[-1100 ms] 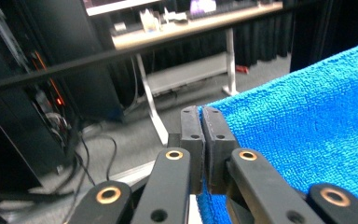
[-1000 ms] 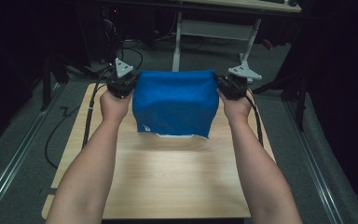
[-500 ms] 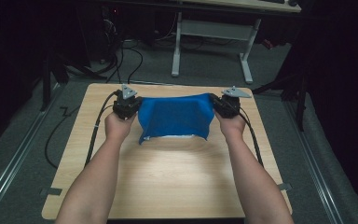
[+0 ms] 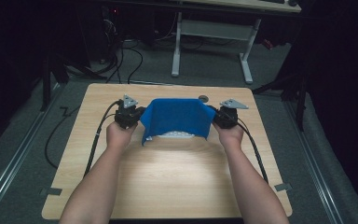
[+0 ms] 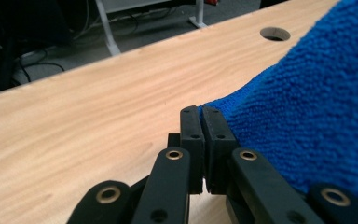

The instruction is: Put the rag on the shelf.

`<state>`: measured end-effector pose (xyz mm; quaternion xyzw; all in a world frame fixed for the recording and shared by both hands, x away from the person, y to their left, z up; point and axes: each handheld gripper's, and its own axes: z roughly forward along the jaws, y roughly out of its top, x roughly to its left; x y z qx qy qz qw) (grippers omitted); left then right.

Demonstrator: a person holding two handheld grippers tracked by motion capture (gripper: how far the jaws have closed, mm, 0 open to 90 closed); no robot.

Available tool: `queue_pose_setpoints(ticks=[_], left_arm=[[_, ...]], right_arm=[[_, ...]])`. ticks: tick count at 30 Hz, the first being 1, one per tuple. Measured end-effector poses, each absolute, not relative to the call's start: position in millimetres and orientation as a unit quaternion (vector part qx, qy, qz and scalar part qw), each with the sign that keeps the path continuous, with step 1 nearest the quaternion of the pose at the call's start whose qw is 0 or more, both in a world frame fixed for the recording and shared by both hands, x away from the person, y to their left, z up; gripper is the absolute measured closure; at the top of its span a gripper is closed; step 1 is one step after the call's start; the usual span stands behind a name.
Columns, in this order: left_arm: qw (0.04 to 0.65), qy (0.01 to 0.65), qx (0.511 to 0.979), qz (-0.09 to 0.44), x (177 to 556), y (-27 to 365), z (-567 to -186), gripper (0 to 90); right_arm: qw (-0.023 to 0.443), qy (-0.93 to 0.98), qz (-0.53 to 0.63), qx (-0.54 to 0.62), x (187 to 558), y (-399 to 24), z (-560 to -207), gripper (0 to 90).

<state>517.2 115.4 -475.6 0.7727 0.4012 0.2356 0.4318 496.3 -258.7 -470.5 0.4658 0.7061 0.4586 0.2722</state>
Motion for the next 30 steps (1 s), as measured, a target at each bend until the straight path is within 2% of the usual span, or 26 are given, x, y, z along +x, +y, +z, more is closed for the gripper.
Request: queue_pose_setpoints(ticks=[19, 26, 28, 30], left_arm=[[0.442, 0.405, 0.773, 0.207, 506, 120, -498, 86.4], [0.444, 0.419, 0.765, 0.205, 505, 126, -495, 71.1], [0.435, 0.424, 0.764, 0.218, 504, 128, -494, 69.0], [0.43, 0.429, 0.763, 0.221, 504, 129, -494, 67.7]], right_arm=[[0.257, 0.716, 0.449, 0.469, 488, -258, -493, 86.4], [0.26, 0.704, 0.455, 0.479, 484, -267, -489, 76.4], [0.264, 0.702, 0.455, 0.48, 483, -269, -486, 71.6], [0.263, 0.702, 0.455, 0.48, 483, -270, -486, 71.4]])
